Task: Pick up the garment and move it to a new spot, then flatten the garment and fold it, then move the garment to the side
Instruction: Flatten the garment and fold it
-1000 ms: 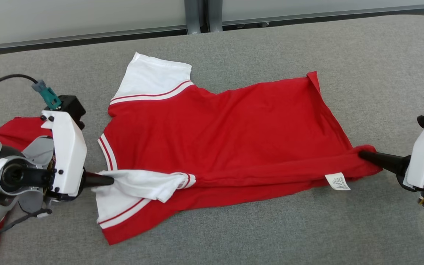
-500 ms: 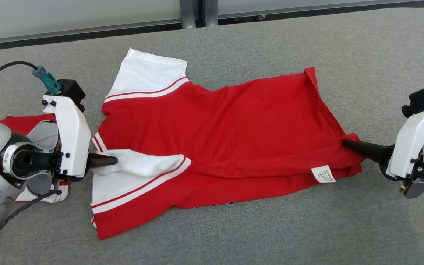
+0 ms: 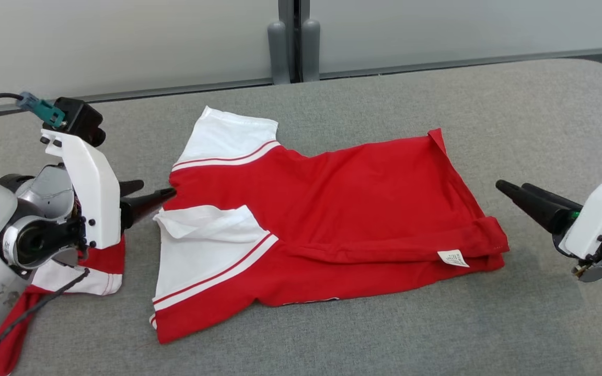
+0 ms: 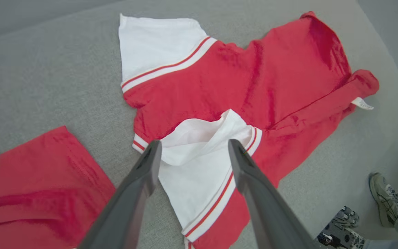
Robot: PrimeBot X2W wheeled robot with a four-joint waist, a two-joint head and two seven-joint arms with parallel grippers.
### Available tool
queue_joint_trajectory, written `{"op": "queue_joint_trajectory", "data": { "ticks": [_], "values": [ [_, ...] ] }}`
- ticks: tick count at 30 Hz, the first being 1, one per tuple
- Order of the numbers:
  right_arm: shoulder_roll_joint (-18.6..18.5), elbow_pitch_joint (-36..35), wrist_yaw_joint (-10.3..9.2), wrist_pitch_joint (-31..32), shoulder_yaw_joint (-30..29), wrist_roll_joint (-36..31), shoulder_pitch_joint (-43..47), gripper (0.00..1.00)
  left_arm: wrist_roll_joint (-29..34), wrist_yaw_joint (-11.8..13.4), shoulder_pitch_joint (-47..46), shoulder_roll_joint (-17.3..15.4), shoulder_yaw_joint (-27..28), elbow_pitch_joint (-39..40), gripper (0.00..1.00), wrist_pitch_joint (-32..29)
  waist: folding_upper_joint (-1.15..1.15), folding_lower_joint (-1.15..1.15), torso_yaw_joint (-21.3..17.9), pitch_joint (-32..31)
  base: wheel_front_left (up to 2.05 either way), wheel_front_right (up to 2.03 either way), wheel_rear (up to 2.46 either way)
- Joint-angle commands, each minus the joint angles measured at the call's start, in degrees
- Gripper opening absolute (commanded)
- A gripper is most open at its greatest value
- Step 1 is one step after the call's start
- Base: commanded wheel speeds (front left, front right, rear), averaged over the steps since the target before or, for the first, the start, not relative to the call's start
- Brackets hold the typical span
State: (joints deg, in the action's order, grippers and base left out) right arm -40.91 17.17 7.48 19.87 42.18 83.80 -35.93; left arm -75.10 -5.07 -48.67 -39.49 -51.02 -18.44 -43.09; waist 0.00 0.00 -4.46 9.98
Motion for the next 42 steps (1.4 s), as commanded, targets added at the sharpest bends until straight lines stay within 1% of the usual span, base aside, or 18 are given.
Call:
{"op": "queue_joint_trajectory", "data": {
  "ticks": [1,4,6,7,10,12,15,18,19,21,22,24,25,27,29,34,37,42],
  "values": [
    [-0.1,-1.0,0.03,-3.5,-1.3,-0.9,1.6,1.00,1.6,-0.5,1.6,-0.3,0.9,1.0,1.00,4.2,0.00,0.00,0.8,-2.3,0.00,0.00,0.00],
    [-0.3,-2.7,0.03,-10.8,-3.3,-3.8,4.2,1.00,4.1,0.2,4.4,-0.4,2.4,3.1,1.00,12.6,0.00,0.00,1.3,-4.3,0.00,0.00,0.00],
    [-0.1,-3.5,0.03,-15.5,-4.5,-5.6,6.3,1.00,6.1,1.8,6.5,-0.4,3.7,4.8,1.00,18.8,0.00,0.00,1.6,-5.4,0.00,0.00,0.00],
    [0.2,-3.8,0.03,-20.3,-5.9,-7.6,8.5,1.00,8.7,3.9,9.0,-0.6,4.6,6.5,1.00,24.9,0.00,0.00,2.0,-6.3,0.00,0.00,0.00],
    [1.2,-3.9,0.03,-26.6,-7.8,-10.6,12.2,1.00,11.8,8.1,13.4,-0.1,5.7,9.3,1.00,33.5,0.00,0.00,2.4,-7.4,0.00,0.00,0.00],
    [1.8,-4.0,0.03,-29.5,-8.4,-12.9,14.8,1.00,13.0,11.3,16.7,0.4,7.1,11.5,1.00,39.1,0.00,0.00,2.5,-7.9,0.00,0.00,0.00],
    [3.3,-4.5,0.03,-32.8,-10.6,-15.7,18.6,1.00,14.2,15.6,22.4,1.4,8.6,14.8,1.00,46.8,0.00,0.00,2.8,-8.3,0.00,0.00,0.00],
    [4.9,-4.9,0.03,-34.3,-13.5,-19.2,22.9,1.00,15.1,19.0,28.0,2.4,9.9,17.5,1.00,53.5,0.00,0.00,2.8,-8.4,0.00,0.00,0.00],
    [5.5,-5.1,0.03,-34.6,-14.5,-20.3,24.3,1.00,15.2,20.1,30.0,2.9,10.2,18.2,1.00,54.9,0.00,0.00,2.7,-8.4,0.00,0.00,0.00],
    [7.1,-5.1,0.03,-34.9,-17.3,-22.6,27.1,1.00,17.8,23.1,32.9,2.7,10.6,19.5,1.00,56.9,0.00,0.00,2.6,-8.4,0.00,0.00,0.00],
    [7.7,-4.9,0.03,-35.0,-18.6,-24.1,28.7,1.00,18.0,24.6,34.7,3.9,11.6,20.8,1.00,57.5,0.00,0.00,2.6,-8.5,0.00,0.00,0.00],
    [9.6,-4.9,0.03,-35.1,-20.8,-26.1,31.5,1.00,19.8,26.9,38.3,5.2,13.5,22.4,1.00,58.1,0.00,0.00,2.7,-8.4,0.00,0.00,0.00],
    [9.6,-4.9,0.03,-35.1,-20.8,-26.1,31.5,1.00,19.8,26.9,38.3,5.2,13.5,22.4,1.00,58.1,0.00,0.00,2.7,-8.4,0.00,0.00,0.00],
    [11.1,-4.9,0.03,-35.1,-22.5,-28.4,33.7,1.00,22.0,27.9,41.2,6.9,15.7,23.2,1.00,58.3,0.00,0.00,3.0,-8.1,0.00,0.00,0.00],
    [12.9,-4.7,0.03,-35.1,-23.2,-30.4,34.9,1.00,24.3,27.7,43.6,8.3,16.9,22.8,1.00,58.3,0.00,0.00,3.0,-7.6,0.00,0.00,0.00],
    [16.0,-1.7,0.02,-32.8,-23.7,-33.7,33.3,1.00,26.3,25.6,45.7,10.7,18.1,19.2,1.00,58.3,0.00,0.00,2.8,-7.1,0.00,0.00,0.00],
    [17.2,1.9,0.03,-30.2,-23.2,-35.9,31.0,1.00,25.7,24.1,45.4,11.3,17.2,16.1,1.00,57.9,0.00,0.00,2.7,-6.8,0.00,0.00,0.00],
    [19.2,8.2,0.03,-25.9,-22.5,-39.2,26.0,1.00,24.8,21.6,43.1,12.1,14.9,11.1,1.00,54.3,0.00,0.00,2.7,-5.7,0.00,0.00,0.00]
  ]
}}
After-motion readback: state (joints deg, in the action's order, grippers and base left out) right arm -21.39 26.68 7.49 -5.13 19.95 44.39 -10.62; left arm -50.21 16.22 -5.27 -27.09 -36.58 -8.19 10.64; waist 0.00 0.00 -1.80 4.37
